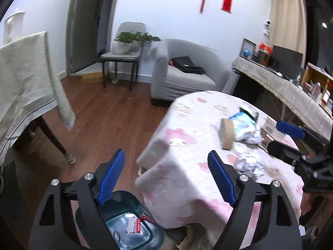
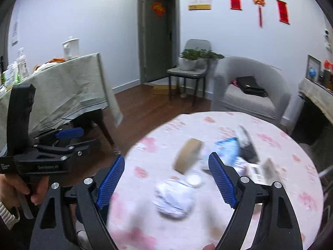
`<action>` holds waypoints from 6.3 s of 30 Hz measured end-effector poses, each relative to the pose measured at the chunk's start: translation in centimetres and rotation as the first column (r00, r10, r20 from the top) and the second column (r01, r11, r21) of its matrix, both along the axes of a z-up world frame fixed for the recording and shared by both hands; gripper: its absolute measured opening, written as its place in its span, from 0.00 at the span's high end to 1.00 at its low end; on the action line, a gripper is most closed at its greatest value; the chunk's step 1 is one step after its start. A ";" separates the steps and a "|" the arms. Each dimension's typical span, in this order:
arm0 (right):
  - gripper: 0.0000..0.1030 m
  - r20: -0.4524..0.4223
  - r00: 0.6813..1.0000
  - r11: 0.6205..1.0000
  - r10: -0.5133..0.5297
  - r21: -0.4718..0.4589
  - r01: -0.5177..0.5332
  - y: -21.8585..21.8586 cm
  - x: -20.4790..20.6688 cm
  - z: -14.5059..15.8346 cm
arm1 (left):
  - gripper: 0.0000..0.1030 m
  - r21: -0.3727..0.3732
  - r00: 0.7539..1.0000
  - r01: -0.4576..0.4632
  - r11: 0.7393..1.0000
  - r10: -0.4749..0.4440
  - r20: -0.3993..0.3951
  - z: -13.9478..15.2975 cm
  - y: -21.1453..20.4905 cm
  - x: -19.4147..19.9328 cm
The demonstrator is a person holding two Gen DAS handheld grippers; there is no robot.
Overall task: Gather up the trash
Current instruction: 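Move both open tools back over the table toward the trash, then grasp the crumpled white paper with the left tool while the right tool grasps the barcode box, then carry both items over the teal bin and open both tools to drop them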
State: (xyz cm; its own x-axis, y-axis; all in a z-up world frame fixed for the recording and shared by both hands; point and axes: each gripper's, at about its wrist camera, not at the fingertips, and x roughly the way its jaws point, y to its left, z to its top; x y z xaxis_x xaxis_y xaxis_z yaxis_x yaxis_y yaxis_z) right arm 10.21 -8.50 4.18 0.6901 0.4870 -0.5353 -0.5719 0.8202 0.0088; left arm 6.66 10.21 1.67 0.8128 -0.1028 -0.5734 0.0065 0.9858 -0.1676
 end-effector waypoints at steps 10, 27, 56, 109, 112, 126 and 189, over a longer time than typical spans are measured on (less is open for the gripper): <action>0.14 -0.030 0.990 0.991 -0.137 -0.015 0.136 -7.1 1.7 -1.3 | 0.17 0.024 0.988 0.153 0.988 -0.153 -0.025 -1.2 -7.0 1.7; 0.12 -0.144 0.971 0.981 -0.193 0.010 0.196 -13.7 3.8 -3.3 | 0.45 0.064 0.970 0.220 0.973 -0.212 -0.121 -3.7 -13.6 4.6; 0.47 -0.292 0.934 0.971 -0.208 0.055 0.234 -10.1 8.9 -4.9 | 0.49 -0.002 0.980 0.168 0.986 -0.167 -0.109 -2.9 -8.7 2.6; 0.58 -0.088 0.991 0.986 0.099 0.144 -0.086 10.3 2.9 -0.4 | 0.49 -0.006 0.928 -0.108 0.994 0.099 -0.360 -11.1 9.6 -3.0; 0.58 -0.109 0.983 0.983 0.148 0.128 -0.134 12.6 2.4 -1.0 | 0.49 0.002 0.917 -0.109 0.994 0.101 -0.387 -12.2 10.3 -3.6; 0.58 -0.236 0.933 0.961 0.273 0.010 -0.278 20.9 0.4 -5.1 | 0.49 -0.047 0.837 -0.124 0.991 0.078 -0.542 -17.2 12.9 -5.5; 0.26 -0.497 0.820 0.828 0.284 -0.305 -0.471 25.5 -5.3 -20.1 | 0.67 -0.029 0.985 -0.172 0.985 0.170 -0.039 2.6 13.2 -6.4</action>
State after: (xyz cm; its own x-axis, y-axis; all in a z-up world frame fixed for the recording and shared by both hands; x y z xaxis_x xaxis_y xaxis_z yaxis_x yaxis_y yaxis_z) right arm 4.93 16.97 -15.93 0.1629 0.3397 -0.9263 -0.8525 0.5210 0.0411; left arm 0.26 23.46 4.30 0.7984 0.0173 -0.6018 -0.1685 0.9661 -0.1958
